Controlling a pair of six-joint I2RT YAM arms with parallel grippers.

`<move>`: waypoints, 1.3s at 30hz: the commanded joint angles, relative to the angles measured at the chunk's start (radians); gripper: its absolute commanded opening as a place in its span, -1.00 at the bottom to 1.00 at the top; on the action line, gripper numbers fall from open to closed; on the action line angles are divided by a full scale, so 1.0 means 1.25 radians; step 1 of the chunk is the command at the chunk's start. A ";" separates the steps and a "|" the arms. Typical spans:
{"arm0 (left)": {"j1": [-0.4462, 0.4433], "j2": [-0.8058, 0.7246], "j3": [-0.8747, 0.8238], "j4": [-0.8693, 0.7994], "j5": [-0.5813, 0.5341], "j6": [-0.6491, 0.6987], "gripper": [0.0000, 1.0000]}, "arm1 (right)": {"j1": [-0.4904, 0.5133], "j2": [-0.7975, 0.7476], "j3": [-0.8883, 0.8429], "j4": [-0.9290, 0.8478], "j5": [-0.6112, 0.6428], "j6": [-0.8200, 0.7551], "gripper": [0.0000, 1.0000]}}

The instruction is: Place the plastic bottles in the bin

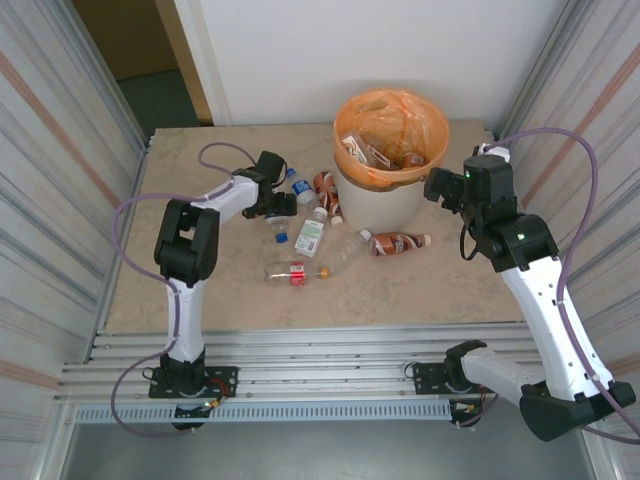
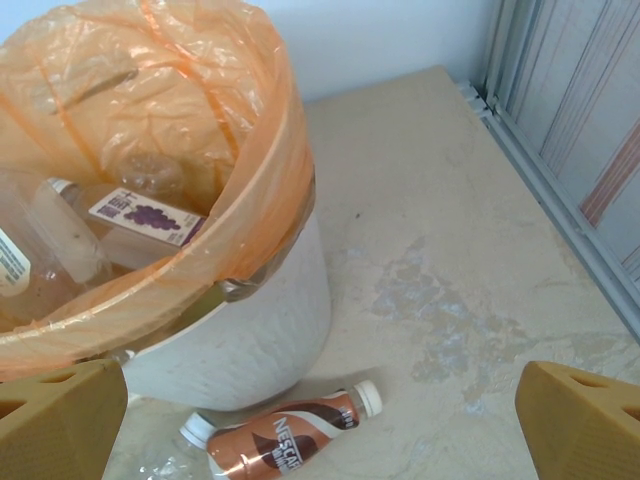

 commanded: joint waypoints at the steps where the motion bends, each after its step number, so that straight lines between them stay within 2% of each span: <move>1: 0.010 0.017 0.027 -0.032 -0.003 0.008 0.79 | -0.004 -0.009 -0.004 0.013 -0.001 0.015 0.96; 6: 0.013 0.030 0.027 -0.032 0.008 0.003 0.66 | -0.004 -0.006 -0.001 0.019 -0.009 0.015 0.96; 21: 0.017 -0.027 -0.013 -0.007 0.039 -0.004 0.01 | -0.004 0.010 0.004 0.033 -0.037 0.016 0.96; 32: 0.038 -0.208 -0.119 0.055 0.088 -0.041 -0.11 | 0.006 0.018 -0.001 0.058 -0.110 0.009 0.96; 39: 0.039 -0.336 -0.189 0.092 0.109 -0.064 -0.13 | 0.101 0.027 -0.007 0.094 -0.127 0.006 0.96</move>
